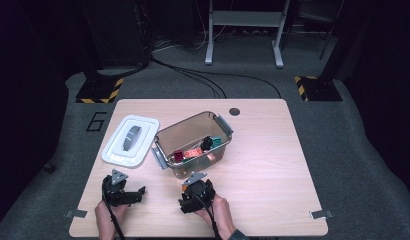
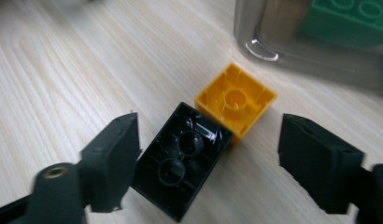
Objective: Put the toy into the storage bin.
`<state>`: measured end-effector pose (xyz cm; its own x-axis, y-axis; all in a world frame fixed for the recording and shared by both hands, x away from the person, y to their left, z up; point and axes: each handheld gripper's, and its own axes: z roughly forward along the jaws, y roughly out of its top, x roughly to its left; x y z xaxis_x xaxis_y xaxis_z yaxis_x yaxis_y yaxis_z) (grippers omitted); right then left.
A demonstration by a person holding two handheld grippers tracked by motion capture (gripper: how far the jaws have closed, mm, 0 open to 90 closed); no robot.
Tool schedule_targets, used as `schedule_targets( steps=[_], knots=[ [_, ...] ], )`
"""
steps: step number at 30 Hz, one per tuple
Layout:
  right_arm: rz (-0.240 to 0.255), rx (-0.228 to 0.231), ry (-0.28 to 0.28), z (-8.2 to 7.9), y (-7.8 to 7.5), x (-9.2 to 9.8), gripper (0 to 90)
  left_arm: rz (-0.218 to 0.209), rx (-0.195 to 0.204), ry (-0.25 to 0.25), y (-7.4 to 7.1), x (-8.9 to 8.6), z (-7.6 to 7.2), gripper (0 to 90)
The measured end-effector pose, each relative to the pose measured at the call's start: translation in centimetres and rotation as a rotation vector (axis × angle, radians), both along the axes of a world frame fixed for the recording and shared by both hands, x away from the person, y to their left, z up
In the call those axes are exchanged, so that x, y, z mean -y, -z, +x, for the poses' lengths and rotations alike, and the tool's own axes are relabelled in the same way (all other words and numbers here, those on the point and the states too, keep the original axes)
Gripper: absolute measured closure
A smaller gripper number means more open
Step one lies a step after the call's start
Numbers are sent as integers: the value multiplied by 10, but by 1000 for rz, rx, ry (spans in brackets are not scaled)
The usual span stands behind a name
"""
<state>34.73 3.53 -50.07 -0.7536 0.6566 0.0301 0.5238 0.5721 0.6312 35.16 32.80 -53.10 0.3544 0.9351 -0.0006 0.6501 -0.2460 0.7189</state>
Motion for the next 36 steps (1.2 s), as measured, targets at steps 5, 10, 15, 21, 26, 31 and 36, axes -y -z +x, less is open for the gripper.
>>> schedule_targets(
  steps=[5,10,15,21,26,31,36],
  knots=[
    [5,-14,5,-2,1,8,305,0,-2,0,0,0,0,23],
    [-4,-18,-3,-5,3,22,440,-1,4,-2,0,0,0,23],
    [-5,-17,-6,-7,5,31,564,1,-3,1,0,0,0,23],
    [-37,-13,5,-8,3,42,582,1,-3,1,0,0,0,23],
    [-77,-35,40,-6,-1,62,582,0,1,0,0,0,0,23],
    [-98,-43,68,-4,-3,75,580,-1,4,-2,0,0,0,23],
    [-106,-70,102,-1,-3,84,489,0,3,-2,0,0,0,23]
  ],
)
